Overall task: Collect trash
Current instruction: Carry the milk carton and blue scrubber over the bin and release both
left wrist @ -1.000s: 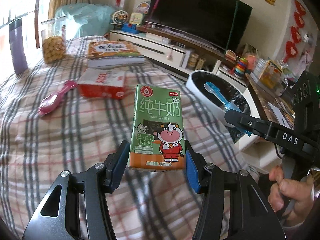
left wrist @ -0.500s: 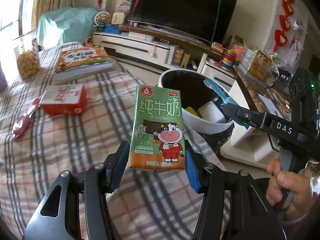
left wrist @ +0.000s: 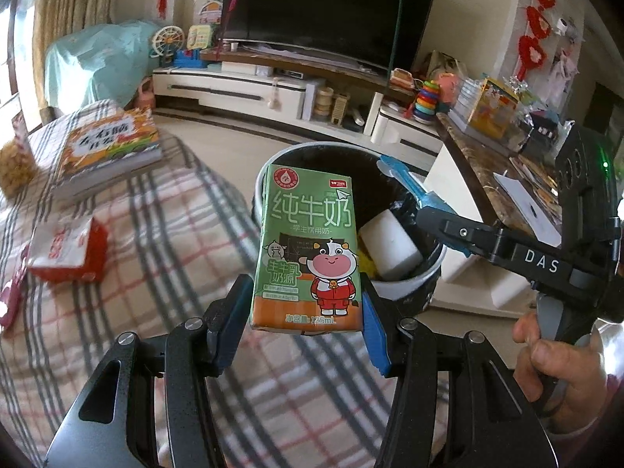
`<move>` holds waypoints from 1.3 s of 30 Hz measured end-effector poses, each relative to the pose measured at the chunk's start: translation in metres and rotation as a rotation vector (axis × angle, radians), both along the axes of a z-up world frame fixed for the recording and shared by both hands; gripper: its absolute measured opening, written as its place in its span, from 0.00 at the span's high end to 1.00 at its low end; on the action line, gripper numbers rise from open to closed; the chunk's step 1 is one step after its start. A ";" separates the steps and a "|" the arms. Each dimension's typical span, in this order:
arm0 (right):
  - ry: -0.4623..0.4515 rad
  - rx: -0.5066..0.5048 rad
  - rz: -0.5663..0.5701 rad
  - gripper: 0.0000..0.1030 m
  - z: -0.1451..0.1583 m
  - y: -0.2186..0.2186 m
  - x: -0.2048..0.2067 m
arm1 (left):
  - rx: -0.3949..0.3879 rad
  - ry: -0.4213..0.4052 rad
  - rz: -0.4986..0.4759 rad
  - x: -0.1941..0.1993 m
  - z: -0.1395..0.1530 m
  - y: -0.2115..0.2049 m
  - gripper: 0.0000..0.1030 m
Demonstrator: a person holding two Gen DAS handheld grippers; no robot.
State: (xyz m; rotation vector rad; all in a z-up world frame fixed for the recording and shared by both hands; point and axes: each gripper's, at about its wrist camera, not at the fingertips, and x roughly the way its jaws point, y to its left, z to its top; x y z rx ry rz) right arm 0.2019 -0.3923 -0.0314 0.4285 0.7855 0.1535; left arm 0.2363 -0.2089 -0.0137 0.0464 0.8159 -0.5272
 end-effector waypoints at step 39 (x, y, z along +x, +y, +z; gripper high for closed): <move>0.067 0.001 -0.029 0.53 -0.015 -0.027 0.048 | 0.052 0.040 -0.018 0.052 -0.010 -0.050 0.46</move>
